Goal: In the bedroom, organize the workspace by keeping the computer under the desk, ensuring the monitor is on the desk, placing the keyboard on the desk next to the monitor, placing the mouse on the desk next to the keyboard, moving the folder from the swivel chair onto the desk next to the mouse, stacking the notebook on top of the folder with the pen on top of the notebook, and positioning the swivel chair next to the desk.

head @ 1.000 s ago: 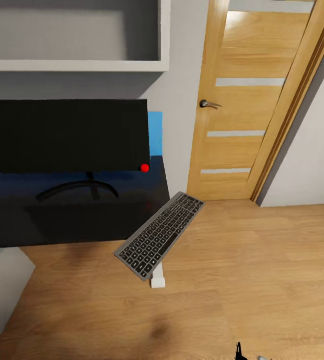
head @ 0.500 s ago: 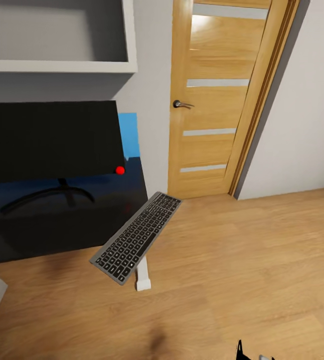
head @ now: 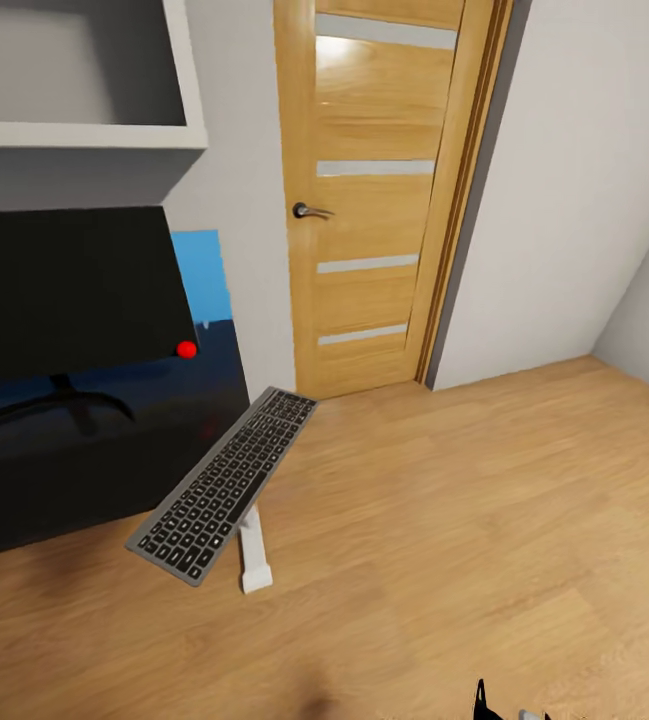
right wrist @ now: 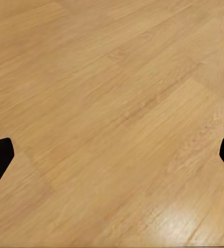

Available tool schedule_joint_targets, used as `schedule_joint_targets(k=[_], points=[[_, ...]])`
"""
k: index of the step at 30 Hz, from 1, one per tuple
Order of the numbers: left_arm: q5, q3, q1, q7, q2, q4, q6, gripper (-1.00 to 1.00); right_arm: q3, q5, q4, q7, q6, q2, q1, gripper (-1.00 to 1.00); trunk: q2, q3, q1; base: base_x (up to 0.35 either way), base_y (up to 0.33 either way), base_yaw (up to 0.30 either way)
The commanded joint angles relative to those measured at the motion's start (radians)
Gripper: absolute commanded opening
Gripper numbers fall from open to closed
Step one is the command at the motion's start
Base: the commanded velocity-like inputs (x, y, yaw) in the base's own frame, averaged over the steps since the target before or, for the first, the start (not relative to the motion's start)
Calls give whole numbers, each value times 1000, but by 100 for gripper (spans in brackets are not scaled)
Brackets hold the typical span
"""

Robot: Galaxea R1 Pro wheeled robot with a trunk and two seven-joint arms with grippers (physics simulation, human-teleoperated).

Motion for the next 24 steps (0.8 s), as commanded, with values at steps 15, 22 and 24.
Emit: schedule_joint_targets(k=[15, 22, 24], points=[[-17, -24, -1, 7, 1, 0, -8, 100, 8, -6, 3, -7, -3, -1, -1, 100, 0, 4, 0, 218, -65, -287], [-15, -23, -1, 5, 2, 2, -7, 100, 8, -6, 3, -7, -3, 0, -1, 100, 0, 5, 0, 320, -71, -295], [-15, -23, -1, 5, 2, 2, -8, 100, 8, -6, 3, -7, -3, 0, -1, 100, 0, 5, 0, 321, -120, -298]])
